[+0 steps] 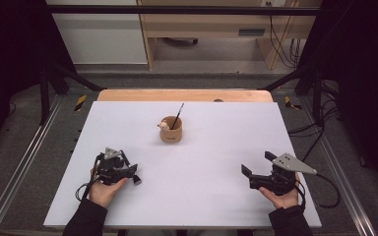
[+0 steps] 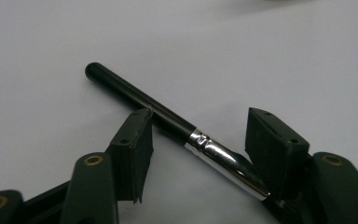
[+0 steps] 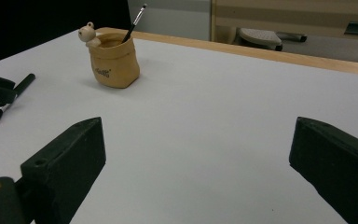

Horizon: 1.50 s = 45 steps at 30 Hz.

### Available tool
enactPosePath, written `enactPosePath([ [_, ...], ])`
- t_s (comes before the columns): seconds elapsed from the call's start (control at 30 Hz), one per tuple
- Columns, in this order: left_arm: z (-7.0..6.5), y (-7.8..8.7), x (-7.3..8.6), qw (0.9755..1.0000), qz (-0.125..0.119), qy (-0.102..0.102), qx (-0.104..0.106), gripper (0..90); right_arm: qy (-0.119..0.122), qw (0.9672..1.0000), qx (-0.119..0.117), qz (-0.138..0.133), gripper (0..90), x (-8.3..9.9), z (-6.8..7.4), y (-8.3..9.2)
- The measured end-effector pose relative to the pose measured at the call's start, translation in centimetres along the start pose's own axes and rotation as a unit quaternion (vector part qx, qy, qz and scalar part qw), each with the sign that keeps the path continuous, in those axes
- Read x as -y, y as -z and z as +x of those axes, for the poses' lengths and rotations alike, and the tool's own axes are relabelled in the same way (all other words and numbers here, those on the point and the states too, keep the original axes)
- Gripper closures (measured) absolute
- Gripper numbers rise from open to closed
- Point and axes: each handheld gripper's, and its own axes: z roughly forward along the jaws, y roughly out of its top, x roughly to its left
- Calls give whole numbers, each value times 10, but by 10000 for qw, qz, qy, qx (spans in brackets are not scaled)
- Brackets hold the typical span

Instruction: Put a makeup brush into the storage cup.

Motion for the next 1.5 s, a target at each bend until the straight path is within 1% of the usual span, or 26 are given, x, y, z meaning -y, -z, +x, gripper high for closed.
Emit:
enactPosePath([
  [0.13,1,1,0,10000,38,16,13,465,-5,10000,-6,3,42,0,0,0],
  [0.27,1,2,0,9999,54,109,27,490,-2,10000,-3,5,42,0,0,0],
  [0.47,1,3,-1,9996,121,242,122,555,11,10000,5,11,42,1,0,-1],
  [0.53,2,4,-1,9994,187,266,154,567,3,10000,-5,11,42,1,1,-1],
  [0.67,1,4,-1,9992,211,299,188,590,21,10000,-8,24,42,1,1,-1],
  [0.93,-1,4,-2,9991,273,275,191,615,37,10000,-8,35,42,1,1,-2],
  [1.07,-1,5,-3,9986,308,332,266,636,44,10000,-7,41,42,1,1,-2],
  [1.27,0,6,-3,9985,375,307,262,656,36,10000,-8,41,42,1,2,-2],
  [1.37,1,7,-4,9982,455,279,281,668,32,10000,-13,46,42,1,2,-2],
  [1.5,1,8,-4,9981,493,204,300,694,59,10000,-16,37,42,1,2,-2],
])
